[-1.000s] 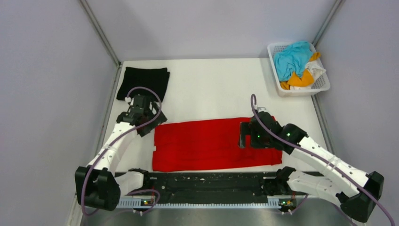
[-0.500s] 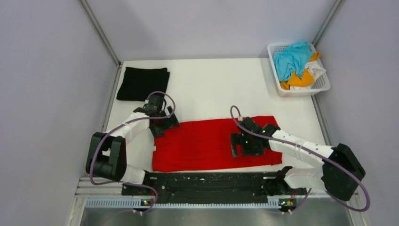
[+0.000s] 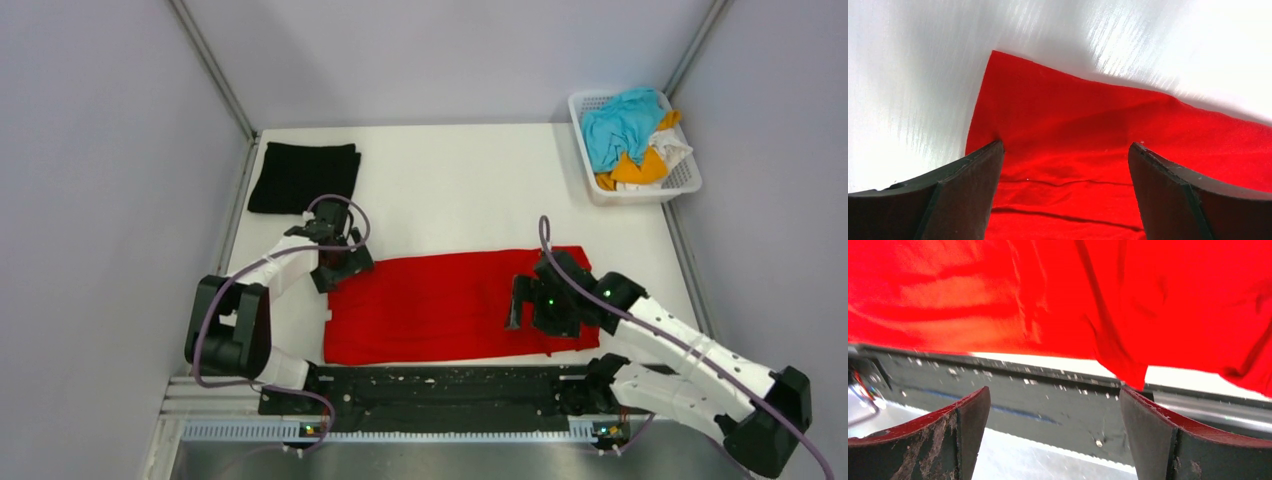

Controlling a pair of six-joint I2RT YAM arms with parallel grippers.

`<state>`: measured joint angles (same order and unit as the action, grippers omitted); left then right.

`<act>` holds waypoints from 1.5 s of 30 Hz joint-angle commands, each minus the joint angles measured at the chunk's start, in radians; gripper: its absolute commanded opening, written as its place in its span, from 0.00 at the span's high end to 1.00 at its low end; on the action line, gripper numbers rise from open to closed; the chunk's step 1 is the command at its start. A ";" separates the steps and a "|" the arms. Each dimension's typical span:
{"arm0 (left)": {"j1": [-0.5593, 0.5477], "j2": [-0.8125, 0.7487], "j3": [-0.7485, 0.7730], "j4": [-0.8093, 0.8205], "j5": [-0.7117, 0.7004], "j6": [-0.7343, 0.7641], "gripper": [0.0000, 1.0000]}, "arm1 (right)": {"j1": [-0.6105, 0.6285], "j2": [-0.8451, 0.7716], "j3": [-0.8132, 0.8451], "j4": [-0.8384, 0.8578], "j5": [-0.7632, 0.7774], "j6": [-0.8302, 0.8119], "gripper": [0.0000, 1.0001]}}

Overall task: Fold and stack the t-shirts
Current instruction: Fold the other side of the tshirt into a rectangle, then rotate the tshirt 90 degrees

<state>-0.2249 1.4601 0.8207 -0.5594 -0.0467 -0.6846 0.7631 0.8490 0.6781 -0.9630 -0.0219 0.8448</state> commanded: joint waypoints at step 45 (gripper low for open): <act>-0.798 0.078 -0.023 0.231 0.058 -0.656 0.01 | -0.452 1.864 1.786 0.464 -0.263 -0.639 0.02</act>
<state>-0.9421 1.4208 0.7242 -0.3759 0.0048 -1.2449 0.2489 2.6385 2.4241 -0.5377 -0.2268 0.3241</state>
